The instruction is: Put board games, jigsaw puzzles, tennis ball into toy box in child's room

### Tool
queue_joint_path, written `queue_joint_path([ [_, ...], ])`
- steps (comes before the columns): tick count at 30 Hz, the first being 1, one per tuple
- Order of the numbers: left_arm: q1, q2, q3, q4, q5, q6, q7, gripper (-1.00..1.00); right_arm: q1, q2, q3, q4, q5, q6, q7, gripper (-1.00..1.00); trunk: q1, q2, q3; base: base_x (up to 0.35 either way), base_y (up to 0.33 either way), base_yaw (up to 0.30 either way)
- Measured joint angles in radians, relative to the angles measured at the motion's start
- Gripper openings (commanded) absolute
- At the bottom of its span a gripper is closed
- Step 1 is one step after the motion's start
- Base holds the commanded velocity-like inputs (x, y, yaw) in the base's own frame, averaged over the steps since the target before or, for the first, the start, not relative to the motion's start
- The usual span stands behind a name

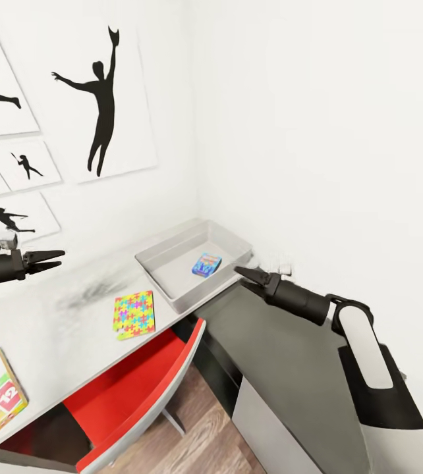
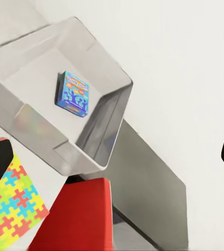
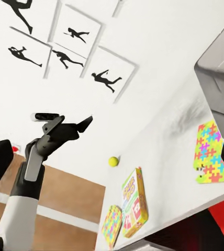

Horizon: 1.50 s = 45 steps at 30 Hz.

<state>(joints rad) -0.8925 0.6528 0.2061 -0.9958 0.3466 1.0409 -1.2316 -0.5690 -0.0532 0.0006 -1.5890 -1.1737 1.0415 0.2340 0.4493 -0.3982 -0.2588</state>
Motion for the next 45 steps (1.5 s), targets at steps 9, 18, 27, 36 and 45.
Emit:
queue_joint_path([
  [9, 0.116, 0.067, 0.004, 0.003, -0.001, -0.003, -0.120, 1.00, 0.159, -0.023, -0.106, 0.000, -0.002, -0.003, 0.191, 1.00, 0.000, 0.000, 0.007, 0.000, 0.000, 0.000],
  [18, 0.226, 0.086, 0.005, 0.014, 0.001, -0.005, -0.204, 1.00, 0.372, -0.038, -0.163, 0.000, 0.010, -0.112, 0.396, 1.00, 0.000, 0.000, 0.008, 0.000, 0.000, 0.000],
  [27, 0.303, 0.086, 0.005, 0.034, 0.005, -0.010, -0.257, 1.00, 0.518, -0.105, -0.170, 0.000, 0.061, -0.302, 0.587, 1.00, 0.000, 0.000, 0.008, 0.000, 0.000, 0.000],
  [36, 0.367, 0.080, 0.006, 0.072, 0.008, -0.065, -0.329, 1.00, 0.550, -0.120, -0.157, 0.001, 0.086, -0.402, 0.707, 1.00, 0.000, 0.000, 0.008, 0.000, 0.000, 0.000],
  [45, 0.377, 0.083, 0.006, 0.094, 0.007, -0.092, -0.335, 1.00, 0.552, -0.114, -0.140, 0.005, 0.171, -0.414, 0.723, 1.00, 0.000, 0.000, 0.008, 0.000, 0.000, 0.000],
])
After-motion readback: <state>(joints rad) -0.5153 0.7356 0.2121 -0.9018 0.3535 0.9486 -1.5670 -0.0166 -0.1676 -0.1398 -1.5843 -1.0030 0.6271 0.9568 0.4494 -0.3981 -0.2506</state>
